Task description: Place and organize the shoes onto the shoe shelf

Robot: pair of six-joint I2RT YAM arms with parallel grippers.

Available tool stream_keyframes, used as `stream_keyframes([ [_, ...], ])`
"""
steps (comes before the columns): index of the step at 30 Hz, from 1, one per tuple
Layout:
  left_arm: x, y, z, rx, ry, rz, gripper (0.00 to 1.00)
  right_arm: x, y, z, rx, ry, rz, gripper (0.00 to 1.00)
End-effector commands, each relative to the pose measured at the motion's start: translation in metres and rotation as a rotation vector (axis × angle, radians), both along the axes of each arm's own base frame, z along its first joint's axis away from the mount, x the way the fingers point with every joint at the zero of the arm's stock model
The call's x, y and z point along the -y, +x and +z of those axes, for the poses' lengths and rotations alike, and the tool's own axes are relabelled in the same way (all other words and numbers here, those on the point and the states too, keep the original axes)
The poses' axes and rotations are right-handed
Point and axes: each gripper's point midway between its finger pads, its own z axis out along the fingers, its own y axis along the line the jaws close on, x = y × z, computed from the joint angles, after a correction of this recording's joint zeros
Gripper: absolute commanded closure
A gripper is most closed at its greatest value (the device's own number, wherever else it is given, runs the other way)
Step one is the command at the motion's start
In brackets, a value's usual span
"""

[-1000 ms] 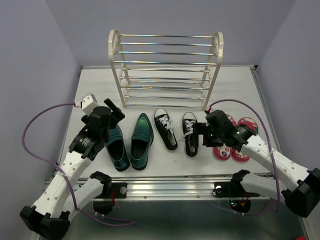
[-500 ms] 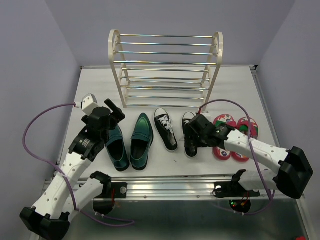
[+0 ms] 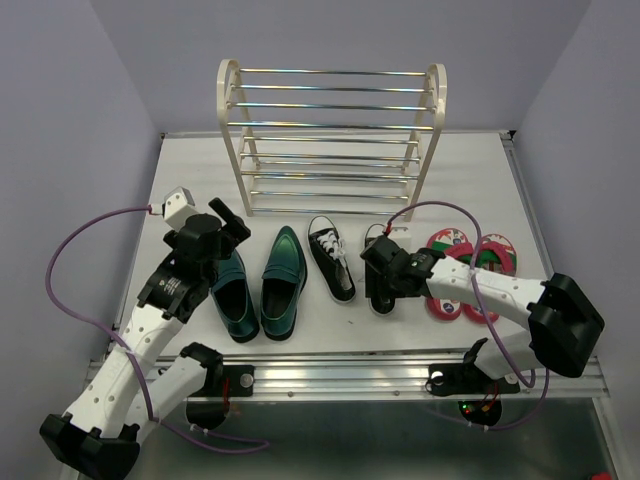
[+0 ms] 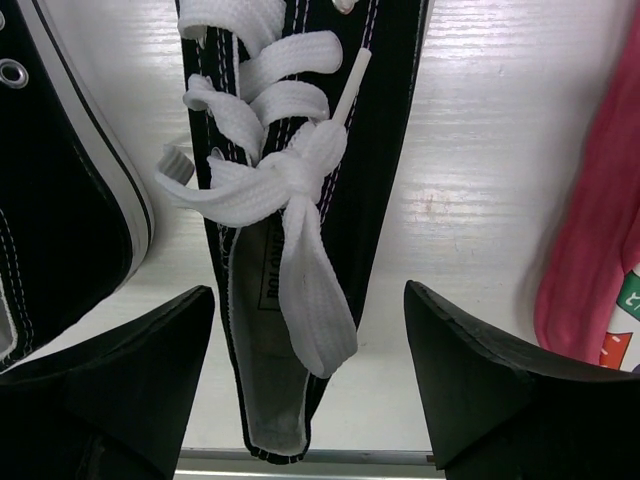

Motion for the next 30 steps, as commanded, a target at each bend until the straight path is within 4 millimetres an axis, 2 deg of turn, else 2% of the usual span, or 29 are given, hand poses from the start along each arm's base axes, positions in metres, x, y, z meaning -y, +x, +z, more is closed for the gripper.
stream_keyframes([
  [1,-0.004,0.003,0.005,0.025,0.008,0.016,0.01,-0.007,0.010,0.016,0.069,0.025,-0.037,0.19],
  [9,-0.004,0.004,0.003,0.016,0.015,0.018,0.01,-0.012,0.011,0.010,0.054,0.028,-0.029,0.22],
  [10,-0.004,0.004,0.003,0.016,0.014,0.019,0.01,-0.012,0.011,0.009,0.053,0.027,-0.030,0.25],
  [11,-0.005,0.003,0.003,0.017,0.014,0.020,0.01,-0.012,0.010,0.009,0.051,0.025,-0.030,0.29],
  [12,-0.005,0.003,0.003,0.017,0.014,0.020,0.01,-0.012,0.011,0.009,0.052,0.026,-0.030,0.38],
  [17,-0.005,0.003,0.003,0.017,0.013,0.024,0.01,-0.013,0.009,0.008,0.043,0.034,-0.031,0.54],
  [18,-0.006,0.002,0.004,0.018,0.014,0.024,0.01,-0.012,0.008,0.007,0.042,0.033,-0.034,0.70],
  [20,-0.006,0.002,0.005,0.021,0.014,0.028,0.01,-0.011,0.008,0.006,0.042,0.031,-0.035,0.81],
  [21,-0.007,0.002,0.005,0.020,0.015,0.030,0.01,-0.010,0.008,0.007,0.045,0.028,-0.036,0.93],
  [22,-0.007,0.002,0.006,0.024,0.013,0.030,0.01,-0.010,0.011,0.011,0.065,0.031,-0.029,0.99],
  [24,-0.007,0.001,0.006,0.024,0.014,0.031,0.01,-0.010,0.013,0.016,0.098,0.028,-0.010,0.99],
  [28,-0.008,0.001,0.006,0.027,0.012,0.035,0.01,-0.002,0.026,0.040,0.235,0.029,0.028,0.99],
  [29,-0.008,0.001,0.005,0.026,0.014,0.038,0.01,-0.005,0.031,0.056,0.295,0.063,0.056,0.99],
  [30,-0.008,0.002,0.005,0.023,0.014,0.038,0.01,-0.004,0.033,0.063,0.326,0.073,0.057,0.99],
])
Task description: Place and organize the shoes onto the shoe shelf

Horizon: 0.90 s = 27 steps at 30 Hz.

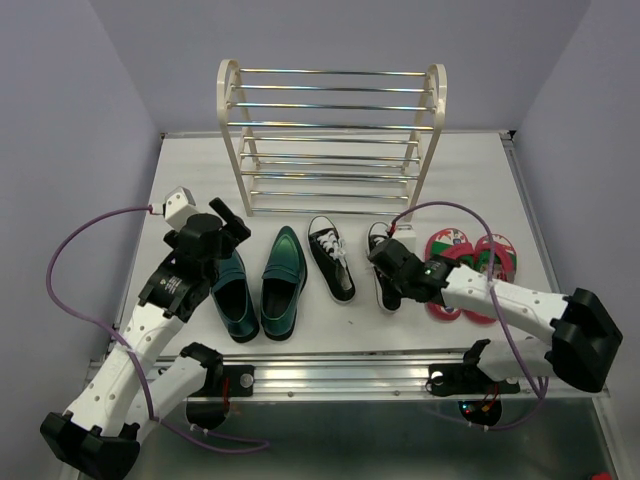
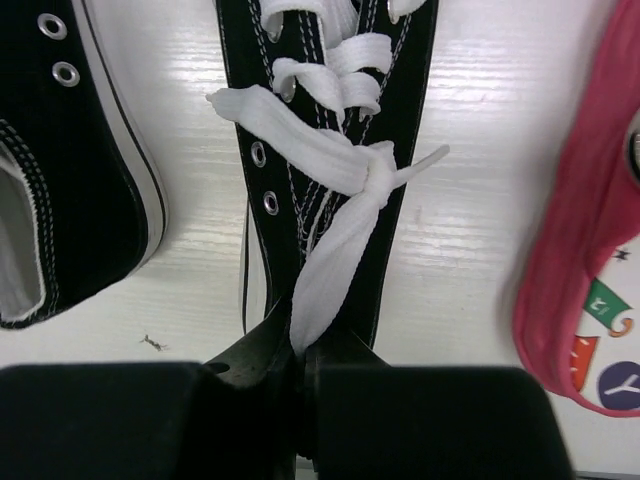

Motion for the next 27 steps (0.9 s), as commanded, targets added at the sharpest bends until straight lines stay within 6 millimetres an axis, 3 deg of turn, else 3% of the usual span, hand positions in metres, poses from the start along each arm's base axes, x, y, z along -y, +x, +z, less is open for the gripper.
stream_keyframes([
  [1,-0.008,0.001,0.008,0.035,0.008,0.037,0.01,-0.004,0.030,0.057,0.261,0.064,0.039,0.99],
  [6,-0.008,0.004,0.009,0.035,0.012,0.039,0.01,0.001,0.037,0.084,0.374,0.102,0.038,0.99],
  [15,-0.007,0.015,0.028,0.098,-0.002,0.062,0.01,-0.005,0.051,0.091,0.402,0.042,0.051,0.99],
  [22,0.014,0.054,0.075,0.255,0.075,-0.062,0.01,-0.014,0.062,0.091,0.408,0.018,0.057,0.99],
  [27,0.012,0.089,0.084,0.295,0.150,-0.100,0.01,-0.019,0.067,0.094,0.427,0.022,0.066,0.99],
])
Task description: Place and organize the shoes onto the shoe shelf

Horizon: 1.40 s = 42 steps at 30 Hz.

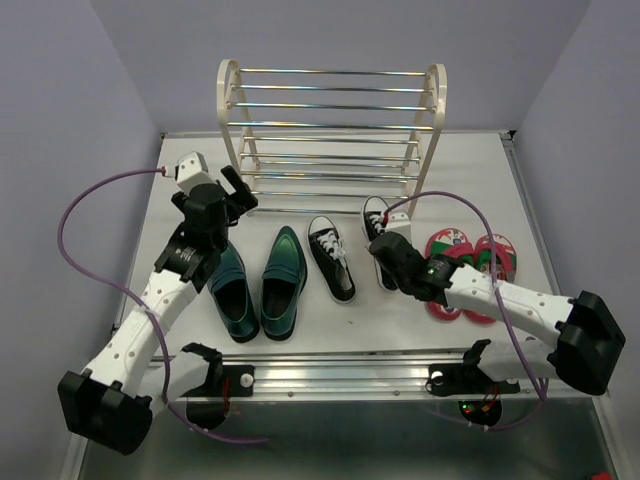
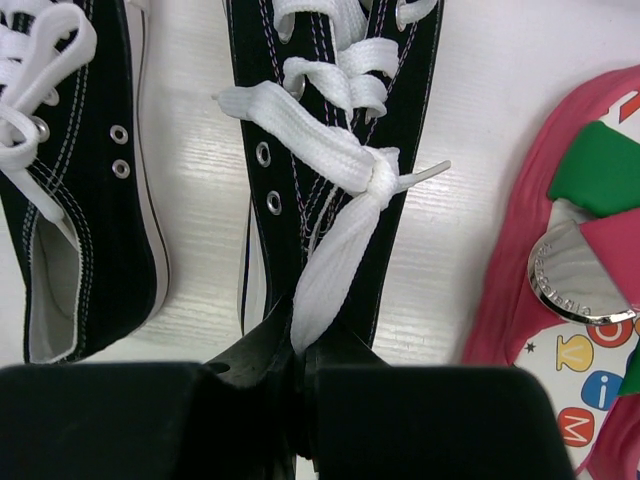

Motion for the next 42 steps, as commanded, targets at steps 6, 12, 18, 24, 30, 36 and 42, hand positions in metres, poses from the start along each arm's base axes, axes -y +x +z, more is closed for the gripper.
stream_keyframes([
  [6,-0.013,0.073,0.057,0.183,0.112,-0.074,0.01,-0.024,0.042,0.056,0.190,0.124,-0.039,0.99],
  [12,0.000,0.102,0.062,0.252,0.205,-0.186,0.01,-0.011,0.059,0.045,0.166,0.127,-0.069,0.99],
  [18,0.002,0.126,0.068,0.262,0.233,-0.206,0.05,-0.006,0.076,0.046,0.182,0.142,-0.074,0.99],
  [24,-0.004,0.136,0.066,0.271,0.242,-0.170,0.14,-0.004,0.098,0.052,0.218,0.142,-0.081,0.99],
  [30,-0.008,0.144,0.060,0.265,0.265,-0.147,0.30,-0.006,0.125,0.058,0.258,0.137,-0.105,0.99],
  [36,-0.008,0.149,0.053,0.261,0.299,-0.155,0.38,-0.014,0.141,0.058,0.277,0.121,-0.108,0.99],
  [42,-0.007,0.148,0.054,0.277,0.311,-0.166,0.54,-0.010,0.155,0.062,0.309,0.106,-0.146,0.99],
])
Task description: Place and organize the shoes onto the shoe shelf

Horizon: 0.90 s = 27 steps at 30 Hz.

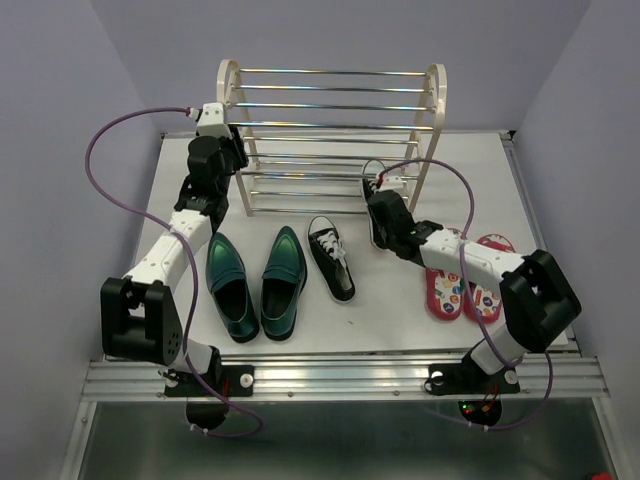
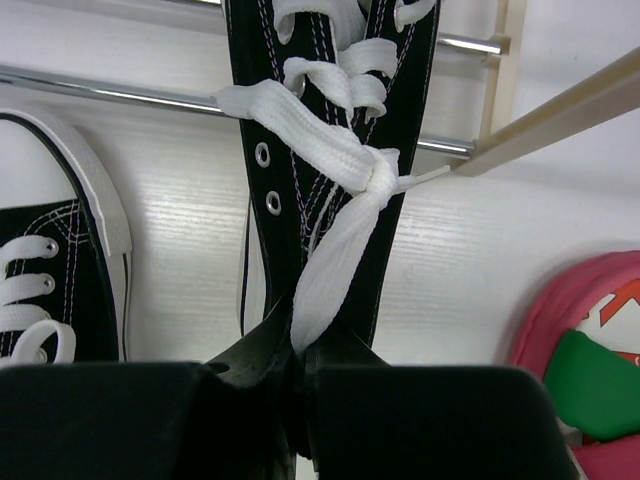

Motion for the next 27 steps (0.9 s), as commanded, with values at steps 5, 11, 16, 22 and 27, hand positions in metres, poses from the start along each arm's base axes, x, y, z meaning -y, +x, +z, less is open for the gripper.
stream_keyframes([
  [5,-0.003,0.004,0.039,0.124,0.024,-0.002,0.57,-0.004,0.051,0.056,0.213,0.049,-0.093,0.99],
  [11,-0.007,0.007,0.036,0.124,0.032,0.020,0.57,0.002,0.074,0.066,0.278,0.034,-0.104,0.99],
  [16,-0.005,0.010,0.033,0.120,0.042,0.008,0.60,0.002,0.086,0.068,0.307,0.030,-0.088,0.99],
  [22,-0.003,0.013,0.030,0.117,0.047,0.001,0.64,0.009,0.102,0.065,0.315,0.030,-0.116,0.99],
  [27,-0.005,0.013,0.027,0.111,0.053,0.010,0.64,0.010,0.110,0.058,0.307,0.028,-0.127,0.99],
])
